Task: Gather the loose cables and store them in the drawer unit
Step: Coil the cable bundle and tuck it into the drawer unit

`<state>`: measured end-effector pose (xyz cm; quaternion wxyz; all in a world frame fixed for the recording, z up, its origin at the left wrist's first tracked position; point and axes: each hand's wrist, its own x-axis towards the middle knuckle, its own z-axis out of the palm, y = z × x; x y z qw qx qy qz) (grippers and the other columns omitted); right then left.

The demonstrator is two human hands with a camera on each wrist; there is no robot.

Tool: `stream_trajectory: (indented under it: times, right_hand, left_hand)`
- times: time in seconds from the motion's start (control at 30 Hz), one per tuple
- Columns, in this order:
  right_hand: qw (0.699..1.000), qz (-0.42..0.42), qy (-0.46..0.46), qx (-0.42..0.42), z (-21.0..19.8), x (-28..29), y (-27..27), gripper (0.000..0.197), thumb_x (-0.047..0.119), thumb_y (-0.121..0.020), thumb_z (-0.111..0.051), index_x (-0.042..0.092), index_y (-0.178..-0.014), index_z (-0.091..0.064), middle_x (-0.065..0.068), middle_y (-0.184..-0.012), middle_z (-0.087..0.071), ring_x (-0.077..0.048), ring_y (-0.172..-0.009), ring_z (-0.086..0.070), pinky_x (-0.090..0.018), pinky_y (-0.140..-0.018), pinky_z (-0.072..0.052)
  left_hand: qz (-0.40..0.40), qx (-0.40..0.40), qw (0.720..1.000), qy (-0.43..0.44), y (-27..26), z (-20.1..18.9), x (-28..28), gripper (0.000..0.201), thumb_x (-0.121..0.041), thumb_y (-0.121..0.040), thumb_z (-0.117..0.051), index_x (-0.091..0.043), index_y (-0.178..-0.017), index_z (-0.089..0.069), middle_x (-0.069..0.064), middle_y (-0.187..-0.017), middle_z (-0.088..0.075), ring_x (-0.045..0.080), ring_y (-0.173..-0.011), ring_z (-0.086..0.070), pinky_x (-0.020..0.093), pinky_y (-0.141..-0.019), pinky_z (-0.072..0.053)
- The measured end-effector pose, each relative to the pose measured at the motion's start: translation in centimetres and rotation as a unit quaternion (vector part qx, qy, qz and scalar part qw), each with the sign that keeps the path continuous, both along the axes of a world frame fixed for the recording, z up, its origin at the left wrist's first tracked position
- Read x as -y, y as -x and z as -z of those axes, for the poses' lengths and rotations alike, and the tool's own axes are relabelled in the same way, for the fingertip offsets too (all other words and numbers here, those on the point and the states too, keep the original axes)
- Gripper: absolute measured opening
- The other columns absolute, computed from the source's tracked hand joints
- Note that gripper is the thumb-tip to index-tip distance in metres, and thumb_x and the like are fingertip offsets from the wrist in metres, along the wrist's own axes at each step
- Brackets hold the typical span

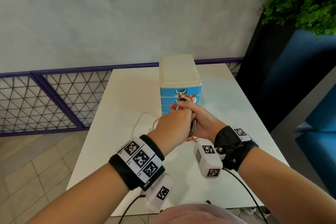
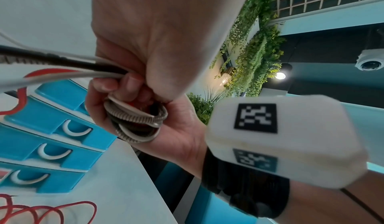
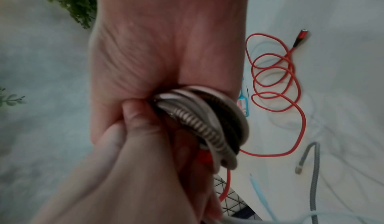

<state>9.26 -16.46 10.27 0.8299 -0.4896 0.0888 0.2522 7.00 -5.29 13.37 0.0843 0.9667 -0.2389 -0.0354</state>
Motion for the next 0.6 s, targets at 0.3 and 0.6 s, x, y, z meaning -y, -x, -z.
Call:
stream_trajectory:
  times: [0.3, 0.6]
  right_hand:
    - [0.994, 0.02, 0.109, 0.016, 0.5, -0.6, -0.4, 0.037, 0.03, -0.084, -0.069, -0.004, -0.098, -0.065, -0.019, -0.096, -0.062, -0.029, -0.088, -0.062, -0.048, -0.092, -0.051]
    - [0.981, 0.175, -0.086, 0.013, -1.9, 0.7, -1.8, 0.031, 0.033, -0.099, -0.05, 0.015, -0.074, -0.052, -0.012, -0.094, -0.07, -0.026, -0.104, -0.068, -0.045, -0.087, -0.056]
  left_hand:
    - [0.013, -0.136, 0.989, 0.051, 0.0, -0.1, -0.3, 0.033, -0.016, -0.101, -0.032, 0.003, -0.12, -0.051, 0.024, -0.109, -0.058, 0.032, -0.093, -0.057, 0.033, -0.072, -0.036]
    - [0.092, -0.297, 0.934, 0.174, 0.2, 1.3, -1.4, 0.031, -0.029, -0.102, -0.031, -0.02, -0.075, -0.044, 0.004, -0.068, -0.057, 0.015, -0.06, -0.057, 0.03, -0.069, -0.044]
